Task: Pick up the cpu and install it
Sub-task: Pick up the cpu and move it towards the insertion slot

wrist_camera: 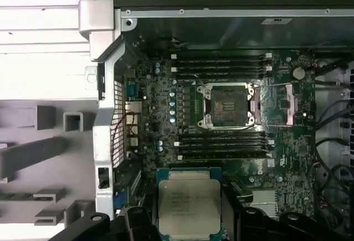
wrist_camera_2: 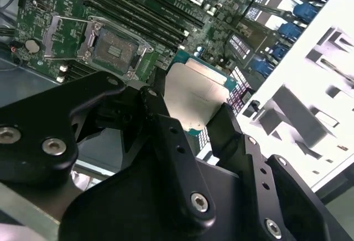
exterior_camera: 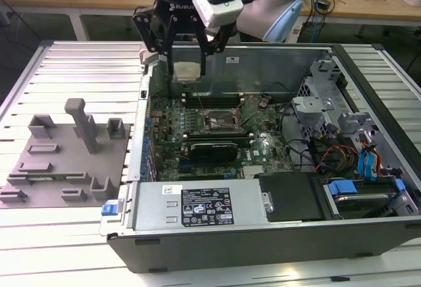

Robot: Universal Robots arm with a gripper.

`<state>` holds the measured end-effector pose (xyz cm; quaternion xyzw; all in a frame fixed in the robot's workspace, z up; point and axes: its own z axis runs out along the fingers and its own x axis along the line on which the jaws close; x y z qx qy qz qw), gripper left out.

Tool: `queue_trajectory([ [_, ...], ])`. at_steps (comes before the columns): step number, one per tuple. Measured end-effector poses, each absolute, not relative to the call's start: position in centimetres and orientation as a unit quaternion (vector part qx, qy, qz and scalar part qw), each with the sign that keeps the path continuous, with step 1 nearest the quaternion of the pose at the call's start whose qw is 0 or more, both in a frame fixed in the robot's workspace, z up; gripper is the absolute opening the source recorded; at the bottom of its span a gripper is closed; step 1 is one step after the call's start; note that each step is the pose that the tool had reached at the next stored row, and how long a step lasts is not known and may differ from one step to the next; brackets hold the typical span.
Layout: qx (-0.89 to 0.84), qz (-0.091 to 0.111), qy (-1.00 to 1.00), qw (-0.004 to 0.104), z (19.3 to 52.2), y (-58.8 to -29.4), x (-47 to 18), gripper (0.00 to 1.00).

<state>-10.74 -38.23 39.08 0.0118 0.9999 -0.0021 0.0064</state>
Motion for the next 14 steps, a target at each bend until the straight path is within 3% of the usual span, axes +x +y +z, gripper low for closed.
queue_trajectory([
  [14,0.012,-0.002,1.0,0.006,36.6,-37.6,-10.6,0.55],
])
